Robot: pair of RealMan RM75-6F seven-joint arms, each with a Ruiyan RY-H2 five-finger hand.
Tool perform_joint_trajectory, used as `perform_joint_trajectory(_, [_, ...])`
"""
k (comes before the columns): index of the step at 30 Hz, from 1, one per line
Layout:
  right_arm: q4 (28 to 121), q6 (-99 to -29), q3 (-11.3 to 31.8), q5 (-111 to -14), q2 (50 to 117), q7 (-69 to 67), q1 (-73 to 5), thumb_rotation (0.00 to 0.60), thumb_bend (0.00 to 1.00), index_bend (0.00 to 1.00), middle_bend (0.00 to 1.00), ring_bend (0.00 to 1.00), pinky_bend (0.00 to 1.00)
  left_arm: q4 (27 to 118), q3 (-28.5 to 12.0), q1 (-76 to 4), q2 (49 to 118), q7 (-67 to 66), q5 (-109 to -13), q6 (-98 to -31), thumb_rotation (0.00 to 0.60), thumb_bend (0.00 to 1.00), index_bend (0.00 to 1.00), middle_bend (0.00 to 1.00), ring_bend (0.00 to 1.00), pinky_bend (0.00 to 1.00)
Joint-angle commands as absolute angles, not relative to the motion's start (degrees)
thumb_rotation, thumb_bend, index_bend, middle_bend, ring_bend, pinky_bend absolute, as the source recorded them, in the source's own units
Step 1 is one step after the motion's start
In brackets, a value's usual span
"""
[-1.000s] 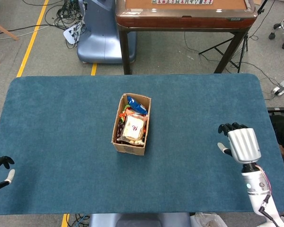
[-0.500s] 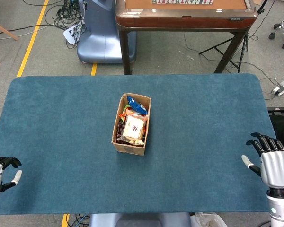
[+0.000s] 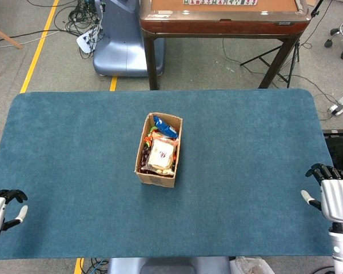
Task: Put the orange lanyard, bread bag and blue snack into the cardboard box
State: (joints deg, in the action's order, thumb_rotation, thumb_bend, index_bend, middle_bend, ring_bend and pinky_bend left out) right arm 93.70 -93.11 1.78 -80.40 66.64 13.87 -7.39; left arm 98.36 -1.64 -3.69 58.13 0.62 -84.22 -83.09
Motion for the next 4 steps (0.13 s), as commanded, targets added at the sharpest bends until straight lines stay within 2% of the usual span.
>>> perform_joint_trajectory(1, [94.9, -90.7, 2.0, -79.8, 65.7, 14.6, -7.9, 0.600, 0.08, 0.47, 0.35, 0.32, 0.40, 98.4, -1.6, -3.6, 58.1, 0.5, -84.1, -83.1, 0.600, 0.35, 0.48, 0.51, 0.37, 0.60])
perform_joint_trajectory(4, [95.5, -89.5, 2.0, -80.2, 65.2, 14.7, -8.0, 0.600, 0.08, 0.47, 0.36, 0.32, 0.40, 98.5, -1.5, -3.4, 58.0, 0.4, -84.1, -83.5, 0.600, 0.35, 0.48, 0.51, 0.37, 0.60])
